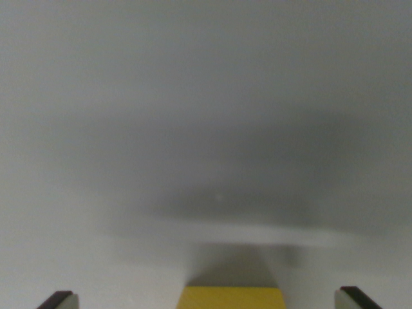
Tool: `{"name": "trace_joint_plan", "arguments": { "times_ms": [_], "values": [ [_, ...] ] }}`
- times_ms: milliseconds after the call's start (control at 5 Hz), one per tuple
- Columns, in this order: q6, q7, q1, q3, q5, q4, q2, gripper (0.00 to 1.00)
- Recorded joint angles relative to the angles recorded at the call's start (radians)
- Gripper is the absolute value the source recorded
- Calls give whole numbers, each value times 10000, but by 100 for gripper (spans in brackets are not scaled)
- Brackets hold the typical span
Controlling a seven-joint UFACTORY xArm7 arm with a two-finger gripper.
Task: Pick yellow cube
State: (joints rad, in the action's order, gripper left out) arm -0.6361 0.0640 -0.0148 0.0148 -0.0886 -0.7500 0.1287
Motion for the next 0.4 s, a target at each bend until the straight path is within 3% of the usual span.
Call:
{"name": "trace_joint_plan", "arguments": {
  "times_ms": [200,400],
  "values": [
    [295,29,0,-1,-17,264,48,0],
    [295,29,0,-1,-17,264,48,0]
  ]
}}
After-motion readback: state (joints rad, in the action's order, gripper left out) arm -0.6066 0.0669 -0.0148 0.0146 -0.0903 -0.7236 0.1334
